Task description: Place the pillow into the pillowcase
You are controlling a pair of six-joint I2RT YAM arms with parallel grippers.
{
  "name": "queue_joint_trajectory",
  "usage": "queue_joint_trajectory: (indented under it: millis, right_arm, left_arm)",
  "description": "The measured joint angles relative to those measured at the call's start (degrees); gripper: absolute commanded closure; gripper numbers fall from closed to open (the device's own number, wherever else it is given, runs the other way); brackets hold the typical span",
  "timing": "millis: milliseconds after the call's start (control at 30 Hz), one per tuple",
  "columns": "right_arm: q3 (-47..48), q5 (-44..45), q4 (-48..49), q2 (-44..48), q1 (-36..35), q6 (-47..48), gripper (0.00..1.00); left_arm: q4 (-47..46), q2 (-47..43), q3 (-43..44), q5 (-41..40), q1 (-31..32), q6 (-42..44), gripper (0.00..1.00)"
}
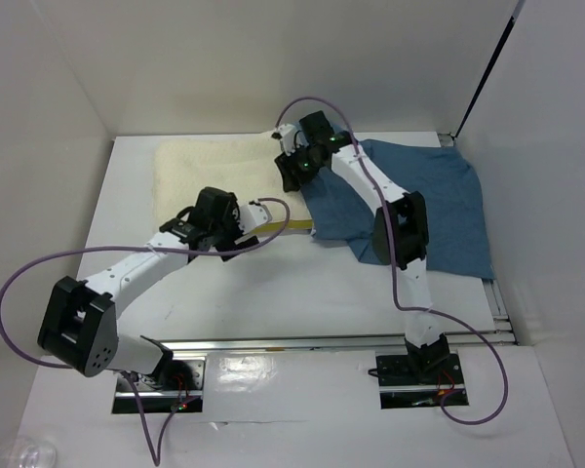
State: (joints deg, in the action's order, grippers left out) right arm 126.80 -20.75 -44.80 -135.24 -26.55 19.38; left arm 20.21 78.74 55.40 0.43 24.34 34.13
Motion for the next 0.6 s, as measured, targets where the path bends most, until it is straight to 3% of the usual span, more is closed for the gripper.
queue_joint_trajectory:
  millis: [333, 433, 600]
  right_arm:
    - [-2.8, -13.2, -5.7, 10.5, 6.3, -7.1, 0.45]
    - [-7.1, -15.2, -7.4, 12.6, 8.0, -8.0, 0.45]
    - [-13.0, -17.2, -9.8, 14.1, 10.1, -8.5, 0.45]
  left_arm:
    - [-26.9, 6.4, -4.1, -13.1, 2.6, 6.2, 0.0]
    - [-28.7, 9.1, -3.9, -13.0, 2.7, 6.6, 0.0]
    - [-23.4, 9.9, -1.1, -8.7, 2.4, 5.0, 0.0]
